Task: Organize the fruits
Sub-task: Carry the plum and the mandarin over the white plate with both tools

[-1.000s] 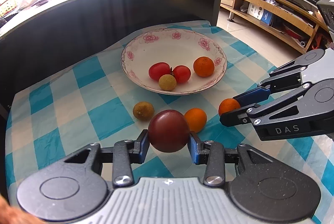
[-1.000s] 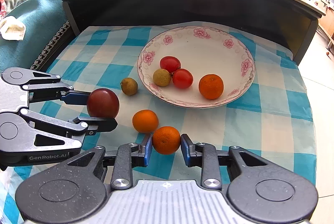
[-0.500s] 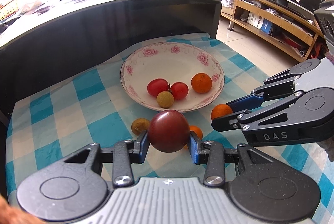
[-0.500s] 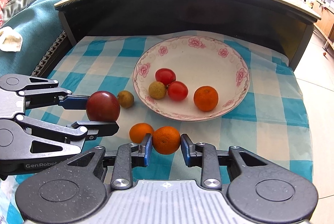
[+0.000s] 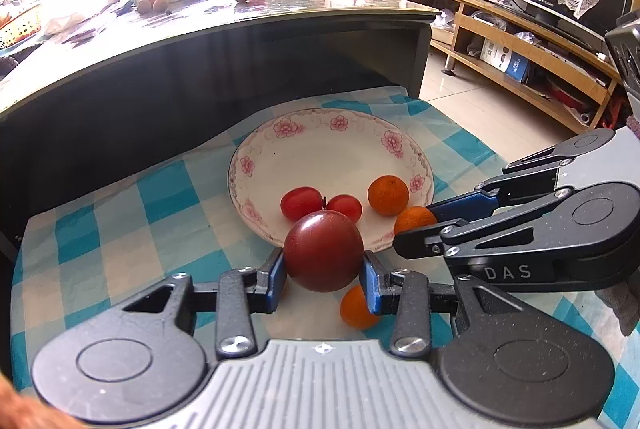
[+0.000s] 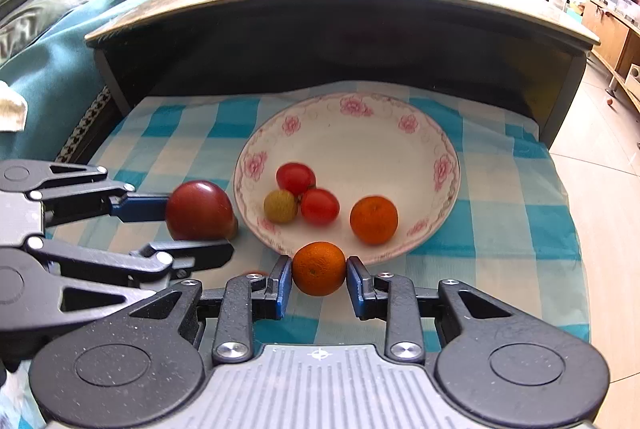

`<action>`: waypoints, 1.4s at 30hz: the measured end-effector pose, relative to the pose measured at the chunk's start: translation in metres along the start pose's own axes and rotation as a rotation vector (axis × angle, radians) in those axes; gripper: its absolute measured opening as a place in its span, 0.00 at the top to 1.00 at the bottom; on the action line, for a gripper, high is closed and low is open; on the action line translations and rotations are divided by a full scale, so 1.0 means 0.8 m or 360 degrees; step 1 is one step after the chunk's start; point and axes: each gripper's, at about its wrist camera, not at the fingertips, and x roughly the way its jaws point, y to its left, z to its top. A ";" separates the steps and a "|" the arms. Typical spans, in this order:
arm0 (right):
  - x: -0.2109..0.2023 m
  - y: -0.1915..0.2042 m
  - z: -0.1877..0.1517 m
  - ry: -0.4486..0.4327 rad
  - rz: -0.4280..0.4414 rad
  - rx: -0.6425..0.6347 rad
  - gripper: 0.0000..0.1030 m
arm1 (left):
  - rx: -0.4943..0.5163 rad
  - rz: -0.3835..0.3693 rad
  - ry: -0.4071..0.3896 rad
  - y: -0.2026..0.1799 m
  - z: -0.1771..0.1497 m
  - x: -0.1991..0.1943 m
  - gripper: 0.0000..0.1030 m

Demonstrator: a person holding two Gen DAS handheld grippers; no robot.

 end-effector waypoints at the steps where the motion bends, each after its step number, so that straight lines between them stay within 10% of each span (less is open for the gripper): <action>1: 0.000 0.000 0.002 -0.0007 -0.0002 0.0004 0.76 | -0.0002 0.0011 -0.0003 0.000 0.002 0.002 0.54; 42: 0.040 -0.012 0.047 -0.0105 -0.0156 -0.0073 0.72 | -0.0139 0.0142 -0.0013 0.022 0.032 0.057 0.54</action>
